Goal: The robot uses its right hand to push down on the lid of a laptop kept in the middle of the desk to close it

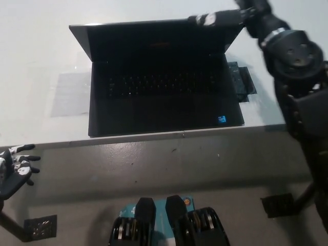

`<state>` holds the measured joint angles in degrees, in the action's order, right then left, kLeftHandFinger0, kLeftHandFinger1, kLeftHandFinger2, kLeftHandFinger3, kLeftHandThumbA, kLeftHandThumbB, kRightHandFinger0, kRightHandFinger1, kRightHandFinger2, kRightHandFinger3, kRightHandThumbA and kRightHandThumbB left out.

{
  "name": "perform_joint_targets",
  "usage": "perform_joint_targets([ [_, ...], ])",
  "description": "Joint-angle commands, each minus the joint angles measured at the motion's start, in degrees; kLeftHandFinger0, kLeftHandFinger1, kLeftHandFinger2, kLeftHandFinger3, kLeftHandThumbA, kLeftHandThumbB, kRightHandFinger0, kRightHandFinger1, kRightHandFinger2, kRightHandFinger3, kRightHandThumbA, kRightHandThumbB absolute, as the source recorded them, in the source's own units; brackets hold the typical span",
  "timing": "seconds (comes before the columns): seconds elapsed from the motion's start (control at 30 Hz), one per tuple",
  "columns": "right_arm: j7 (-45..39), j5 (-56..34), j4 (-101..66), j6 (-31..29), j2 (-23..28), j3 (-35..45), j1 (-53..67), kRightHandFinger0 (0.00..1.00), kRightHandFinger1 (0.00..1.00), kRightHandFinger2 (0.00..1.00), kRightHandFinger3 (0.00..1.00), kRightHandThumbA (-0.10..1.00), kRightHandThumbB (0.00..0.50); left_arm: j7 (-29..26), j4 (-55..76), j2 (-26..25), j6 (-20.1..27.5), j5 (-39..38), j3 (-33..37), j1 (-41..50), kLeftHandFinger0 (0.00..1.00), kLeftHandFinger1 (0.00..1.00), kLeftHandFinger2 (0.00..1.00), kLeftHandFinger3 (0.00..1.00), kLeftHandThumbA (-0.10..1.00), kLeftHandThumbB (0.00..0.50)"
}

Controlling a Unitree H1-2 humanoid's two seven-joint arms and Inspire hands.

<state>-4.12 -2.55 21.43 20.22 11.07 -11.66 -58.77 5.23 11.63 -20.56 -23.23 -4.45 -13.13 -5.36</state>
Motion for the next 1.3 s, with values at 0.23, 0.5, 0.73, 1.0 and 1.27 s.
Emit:
perform_joint_targets([
  [0.23, -5.83, 10.80, 7.22, -11.46, 1.35, -9.81, -6.20, 1.00, 1.00, 0.96, 1.00, 1.00, 0.446, 0.74, 2.73, -2.16, -1.11, 0.42, 0.48, -1.65, 0.39, 0.50, 0.60, 0.73, 0.18, 0.022],
  [0.5, -5.51, 12.84, 9.96, -13.28, 1.44, -9.39, -6.36, 1.00, 1.00, 0.95, 1.00, 1.00, 0.487, 1.24, 1.58, -2.95, -0.58, 0.18, 0.55, -2.99, 0.39, 0.50, 0.59, 0.74, 0.16, 0.006],
  [0.73, -10.34, 14.57, 6.40, -5.67, 2.49, -11.15, -2.76, 1.00, 1.00, 0.95, 1.00, 1.00, 0.405, 1.63, 1.82, -4.04, -0.84, 0.54, 1.00, -3.23, 0.42, 0.53, 0.64, 0.75, 0.20, 0.012],
  [1.0, -13.57, 14.70, 1.30, 3.79, 4.01, -10.96, 0.45, 1.00, 1.00, 0.97, 1.00, 1.00, 0.424, 2.35, 0.92, -4.03, -0.30, -0.44, 0.85, -4.37, 0.31, 0.43, 0.58, 0.74, 0.14, 0.005],
  [1.27, -15.28, 11.83, -8.05, 6.71, 0.87, -0.86, 10.02, 1.00, 1.00, 0.95, 1.00, 1.00, 0.341, 2.15, 1.34, -5.02, -1.34, 0.51, 0.94, -5.36, 0.40, 0.50, 0.61, 0.73, 0.20, 0.018],
])
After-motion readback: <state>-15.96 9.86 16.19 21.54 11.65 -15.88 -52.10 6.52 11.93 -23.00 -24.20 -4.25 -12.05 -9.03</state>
